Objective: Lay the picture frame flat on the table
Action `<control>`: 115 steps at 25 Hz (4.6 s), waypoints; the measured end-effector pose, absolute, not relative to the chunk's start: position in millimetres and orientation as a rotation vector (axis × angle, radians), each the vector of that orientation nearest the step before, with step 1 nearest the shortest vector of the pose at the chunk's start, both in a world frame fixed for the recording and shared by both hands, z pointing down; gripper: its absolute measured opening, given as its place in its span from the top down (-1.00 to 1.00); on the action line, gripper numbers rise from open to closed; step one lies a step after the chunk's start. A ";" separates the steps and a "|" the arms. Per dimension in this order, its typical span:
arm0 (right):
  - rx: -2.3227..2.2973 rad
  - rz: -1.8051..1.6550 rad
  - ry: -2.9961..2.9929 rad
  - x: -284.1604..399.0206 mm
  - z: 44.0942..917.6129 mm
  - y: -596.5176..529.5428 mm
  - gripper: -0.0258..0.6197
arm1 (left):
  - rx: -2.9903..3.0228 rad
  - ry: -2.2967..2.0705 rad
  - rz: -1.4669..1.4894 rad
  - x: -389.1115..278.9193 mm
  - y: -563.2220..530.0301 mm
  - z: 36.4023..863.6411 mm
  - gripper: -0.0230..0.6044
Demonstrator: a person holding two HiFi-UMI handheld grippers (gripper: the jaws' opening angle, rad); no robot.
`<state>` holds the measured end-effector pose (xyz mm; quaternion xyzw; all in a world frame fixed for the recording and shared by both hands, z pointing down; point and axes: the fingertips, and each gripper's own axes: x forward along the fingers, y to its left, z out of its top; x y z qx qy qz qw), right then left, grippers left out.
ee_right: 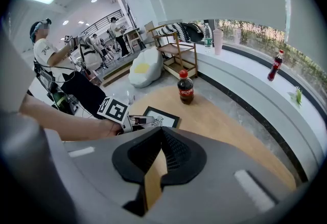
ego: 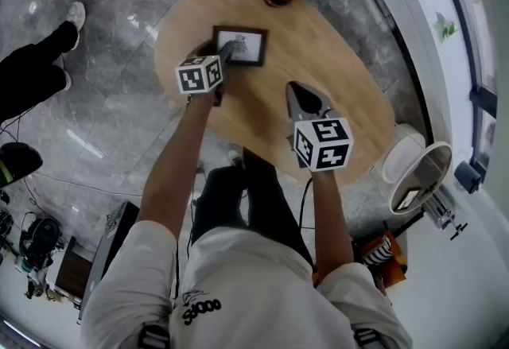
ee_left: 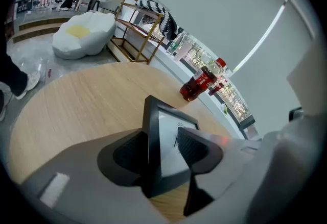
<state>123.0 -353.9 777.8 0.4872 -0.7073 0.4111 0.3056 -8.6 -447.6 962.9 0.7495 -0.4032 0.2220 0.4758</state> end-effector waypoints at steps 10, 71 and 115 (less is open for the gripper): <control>1.268 1.074 -1.894 113.7 770.9 -358.8 0.91 | 1.868 -1.005 0.647 -12.5 -445.9 964.5 0.11; 1.210 0.287 -2.429 30.3 395.2 -204.1 0.91 | 2.353 -1.658 0.327 -177.8 -193.9 453.4 0.89; 0.953 -0.258 -2.795 -63.0 192.8 1.3 0.91 | 2.759 -1.940 0.298 -170.4 32.2 208.7 0.89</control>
